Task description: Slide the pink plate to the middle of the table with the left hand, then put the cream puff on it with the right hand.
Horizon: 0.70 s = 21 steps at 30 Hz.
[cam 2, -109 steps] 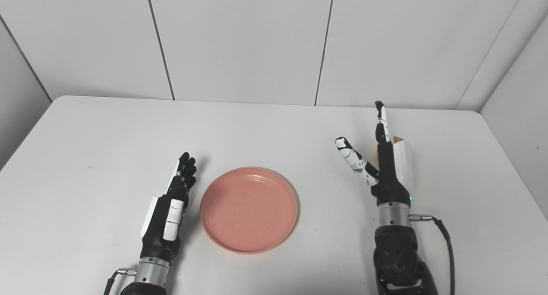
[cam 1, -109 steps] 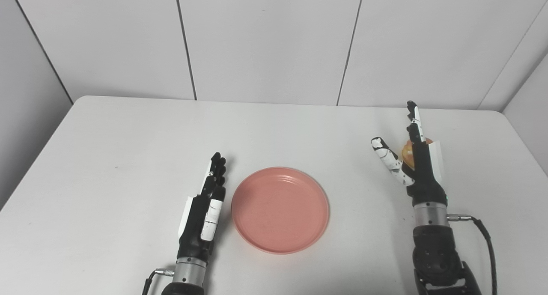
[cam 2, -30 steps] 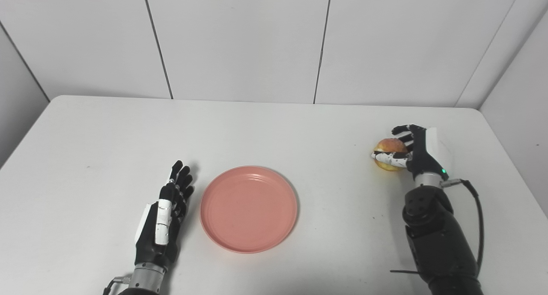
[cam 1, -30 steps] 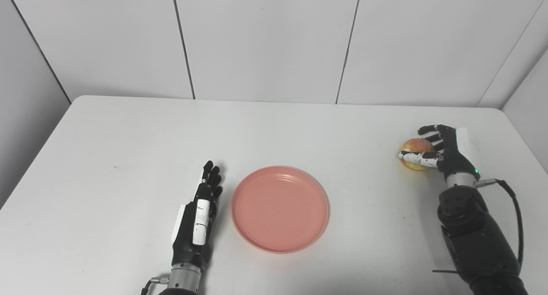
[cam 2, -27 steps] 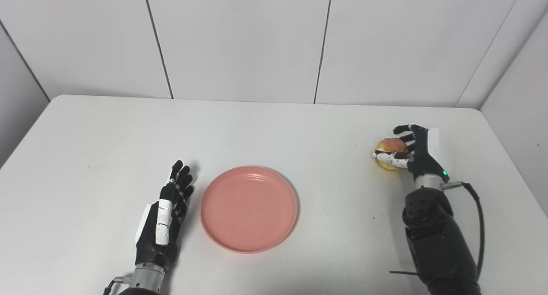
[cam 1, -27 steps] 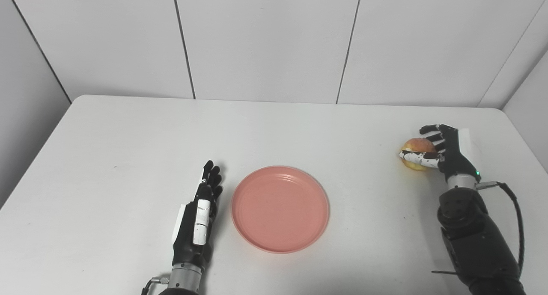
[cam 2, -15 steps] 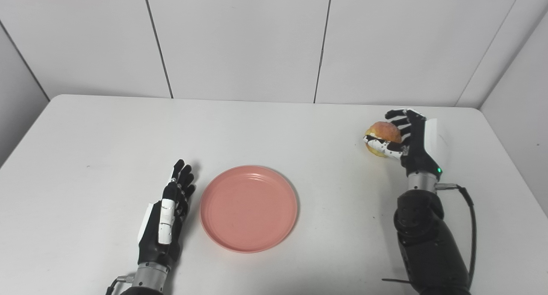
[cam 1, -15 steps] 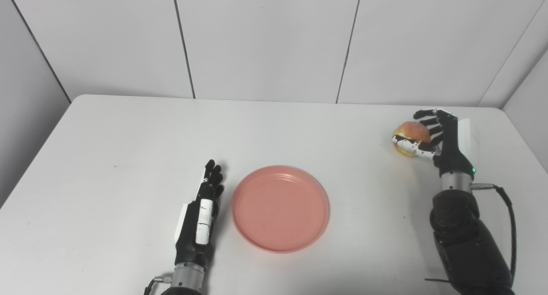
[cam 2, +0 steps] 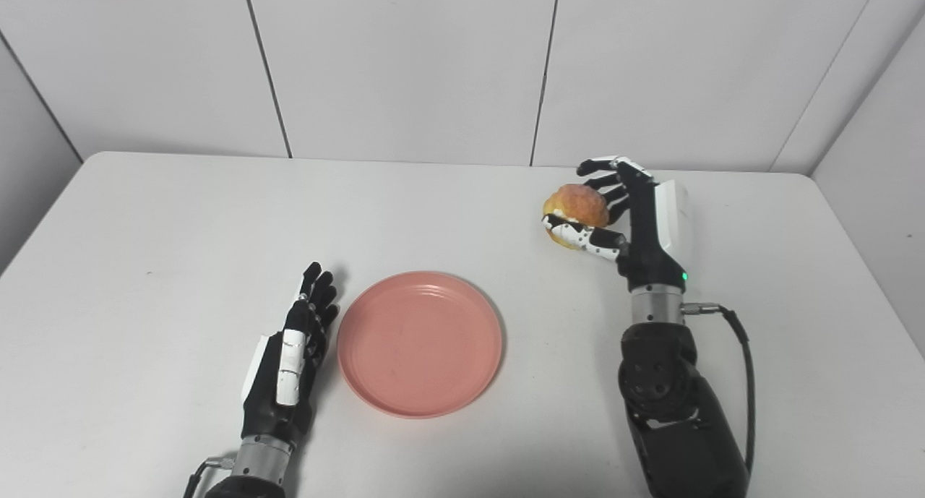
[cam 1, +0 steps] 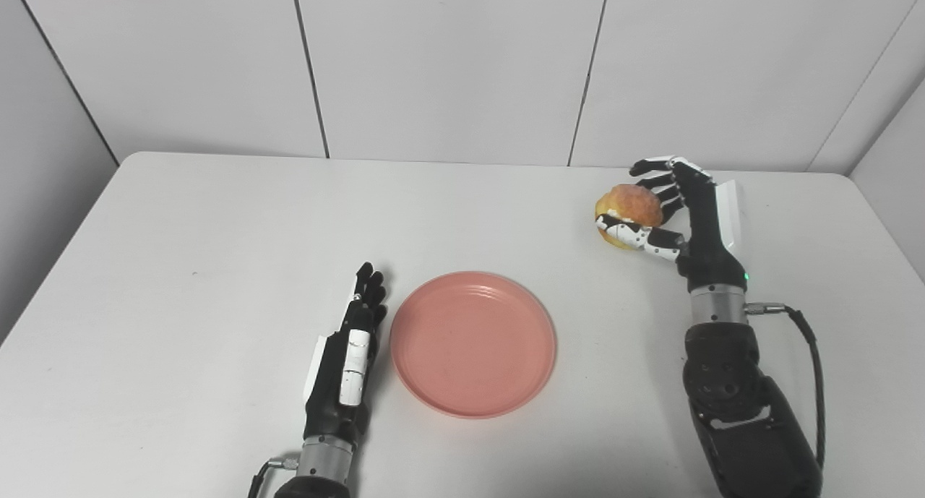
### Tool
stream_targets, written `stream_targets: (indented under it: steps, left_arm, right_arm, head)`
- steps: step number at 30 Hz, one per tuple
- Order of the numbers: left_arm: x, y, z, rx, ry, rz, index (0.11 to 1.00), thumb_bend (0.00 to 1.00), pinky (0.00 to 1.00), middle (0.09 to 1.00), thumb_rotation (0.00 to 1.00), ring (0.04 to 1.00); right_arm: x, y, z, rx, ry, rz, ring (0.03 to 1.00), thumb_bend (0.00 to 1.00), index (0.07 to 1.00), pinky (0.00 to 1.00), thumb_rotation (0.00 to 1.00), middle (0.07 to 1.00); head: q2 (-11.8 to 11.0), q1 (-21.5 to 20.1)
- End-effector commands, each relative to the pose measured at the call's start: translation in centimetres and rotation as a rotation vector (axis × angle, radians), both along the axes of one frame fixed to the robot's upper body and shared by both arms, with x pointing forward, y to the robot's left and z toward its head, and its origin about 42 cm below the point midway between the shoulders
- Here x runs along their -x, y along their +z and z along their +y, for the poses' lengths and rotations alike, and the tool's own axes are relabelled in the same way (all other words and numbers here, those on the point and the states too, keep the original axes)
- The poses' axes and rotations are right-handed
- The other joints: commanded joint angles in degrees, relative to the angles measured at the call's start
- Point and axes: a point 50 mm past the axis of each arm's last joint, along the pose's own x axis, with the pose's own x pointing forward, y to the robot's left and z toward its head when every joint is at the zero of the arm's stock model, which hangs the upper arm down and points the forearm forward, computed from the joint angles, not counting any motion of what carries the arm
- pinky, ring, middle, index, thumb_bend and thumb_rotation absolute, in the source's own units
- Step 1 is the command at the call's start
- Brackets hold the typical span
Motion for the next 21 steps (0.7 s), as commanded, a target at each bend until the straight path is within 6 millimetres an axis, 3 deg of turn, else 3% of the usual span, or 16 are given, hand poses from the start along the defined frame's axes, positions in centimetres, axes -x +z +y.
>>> stream_targets:
  steps: [1,6,12,14,16,21]
  left_arm:
    - [0.1,0.3,-0.7,0.006,0.002,0.001,1.000,0.72,1.00,1.000,1.00,1.000]
    - [0.1,0.4,-1.0,0.011,-0.002,0.001,1.000,0.72,1.00,1.000,1.00,1.000]
    - [0.2,0.7,-1.2,-0.007,-0.012,0.018,1.000,0.76,1.00,1.000,1.00,1.000]
    - [0.2,0.8,-1.2,-0.013,-0.014,0.020,1.000,0.77,1.00,1.000,1.00,1.000]
    - [0.1,0.8,-1.2,-0.011,-0.011,0.020,1.000,0.77,1.00,1.000,1.00,1.000]
    - [0.2,0.8,-1.3,-0.014,-0.005,0.010,1.000,0.77,1.00,1.000,1.00,1.000]
  right_arm:
    - [0.4,1.8,0.6,-0.005,0.055,-0.089,0.378,0.51,0.544,0.30,0.00,0.474]
    - [1.3,2.0,2.0,-0.010,0.118,-0.099,0.404,0.51,0.534,0.36,0.00,0.486]
    - [2.6,1.6,3.7,0.038,0.197,-0.101,0.388,0.51,0.490,0.20,0.00,0.509]
    - [3.1,1.3,4.4,0.050,0.223,-0.091,0.360,0.50,0.537,0.23,0.00,0.467]
    - [3.5,0.9,4.9,0.086,0.233,-0.083,0.384,0.51,0.500,0.21,0.00,0.497]
    - [4.4,-0.2,6.2,0.087,0.313,-0.072,0.364,0.51,0.546,0.26,0.00,0.461]
  head:
    - [0.16,0.38]
    - [0.38,1.40]
    - [0.53,1.71]
    - [0.57,1.69]
    - [0.47,1.63]
    - [0.55,1.66]
